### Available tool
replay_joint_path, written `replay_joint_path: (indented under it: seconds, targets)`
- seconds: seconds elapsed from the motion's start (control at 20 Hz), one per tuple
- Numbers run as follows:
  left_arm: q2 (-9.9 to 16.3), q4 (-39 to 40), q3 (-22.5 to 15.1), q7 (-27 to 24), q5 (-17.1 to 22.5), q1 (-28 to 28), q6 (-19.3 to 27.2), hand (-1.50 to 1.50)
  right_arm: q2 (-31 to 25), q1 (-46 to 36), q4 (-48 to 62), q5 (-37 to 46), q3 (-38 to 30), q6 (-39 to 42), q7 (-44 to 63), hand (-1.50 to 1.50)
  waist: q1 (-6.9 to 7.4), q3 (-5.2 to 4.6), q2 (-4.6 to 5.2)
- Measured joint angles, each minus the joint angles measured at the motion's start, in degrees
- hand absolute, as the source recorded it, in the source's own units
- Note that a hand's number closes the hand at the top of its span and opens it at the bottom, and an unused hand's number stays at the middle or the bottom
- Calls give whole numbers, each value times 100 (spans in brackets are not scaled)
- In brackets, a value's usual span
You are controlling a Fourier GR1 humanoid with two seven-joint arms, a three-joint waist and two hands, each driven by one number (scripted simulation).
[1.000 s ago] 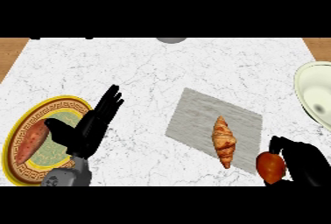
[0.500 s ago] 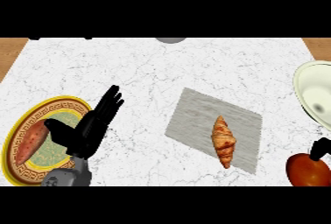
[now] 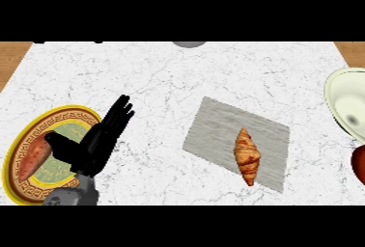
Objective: Pick the tomato from the placemat and place it in the bowl
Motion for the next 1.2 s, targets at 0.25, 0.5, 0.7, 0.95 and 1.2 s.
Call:
replay_joint_path:
  seconds: [0.25,0.5,0.7,0.95,1.2]
  targets:
    - [-1,58,8,-22,-23,-62,-41,0,-104,-827,384,-470,-778,207,-154,150,32,3,11]
    - [-50,-4,-25,0,-45,-39,-40,0,-317,-1256,1272,-890,-1409,-111,-635,150,62,5,19]
    - [-96,47,-48,33,-83,-80,-22,0,-634,-1584,2415,-913,-1666,-592,-1215,150,81,6,28]
    - [-124,41,-67,57,-150,-154,7,0,-972,-2088,4088,-582,-1617,-1487,-1982,150,129,10,45]
    - [-159,63,-59,110,-122,-226,-4,0,-1281,-2543,5775,-67,-1424,-2445,-2693,150,174,10,58]
